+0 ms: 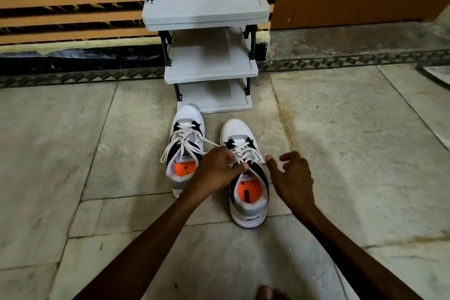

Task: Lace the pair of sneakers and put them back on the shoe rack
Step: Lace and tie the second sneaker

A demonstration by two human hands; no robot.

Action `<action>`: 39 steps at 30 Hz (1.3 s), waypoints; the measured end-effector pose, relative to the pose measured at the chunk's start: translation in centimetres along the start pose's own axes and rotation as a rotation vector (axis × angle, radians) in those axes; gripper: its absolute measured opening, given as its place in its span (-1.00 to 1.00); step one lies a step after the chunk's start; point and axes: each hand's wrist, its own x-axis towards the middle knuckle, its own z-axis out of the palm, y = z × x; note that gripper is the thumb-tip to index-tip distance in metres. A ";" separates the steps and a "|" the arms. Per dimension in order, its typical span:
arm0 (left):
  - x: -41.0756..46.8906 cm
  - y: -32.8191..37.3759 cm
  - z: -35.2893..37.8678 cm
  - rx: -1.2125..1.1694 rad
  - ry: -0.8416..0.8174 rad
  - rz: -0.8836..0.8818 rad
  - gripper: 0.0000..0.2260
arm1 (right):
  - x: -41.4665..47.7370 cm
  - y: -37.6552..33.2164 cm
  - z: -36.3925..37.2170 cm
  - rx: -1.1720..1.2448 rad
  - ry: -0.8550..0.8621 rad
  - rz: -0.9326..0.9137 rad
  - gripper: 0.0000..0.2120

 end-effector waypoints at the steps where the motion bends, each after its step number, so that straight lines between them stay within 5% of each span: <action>1: 0.3 0.0 0.1 -0.046 -0.025 -0.011 -0.67 | 0.3 -0.3 -0.2 0.025 -0.052 0.100 -0.49; 4: 0.9 0.3 0.5 -0.264 -0.043 -0.088 -0.74 | 1.2 -1.7 -0.5 0.302 -0.266 0.339 -0.49; 10: 1.1 2.2 -1.2 -0.684 -0.022 -0.192 -0.84 | 2.8 -4.7 -0.3 0.604 -0.349 0.226 -0.70; 16: 1.4 5.1 -3.4 -0.537 0.091 0.071 -0.79 | 3.0 -5.2 0.0 0.570 -0.367 0.131 -0.70; 22: 1.5 4.3 -3.3 -0.060 0.005 0.015 -0.71 | 3.5 -4.1 -0.5 0.485 -0.354 0.091 -0.89; 31: 0.9 1.6 -0.8 -0.280 -0.073 -0.143 -0.96 | 3.0 -3.2 0.2 0.403 -0.405 0.041 -0.80; 39: 1.7 1.0 -0.5 -0.375 -0.189 -0.170 -0.90 | 3.3 -2.7 0.7 0.470 -0.374 0.127 -0.78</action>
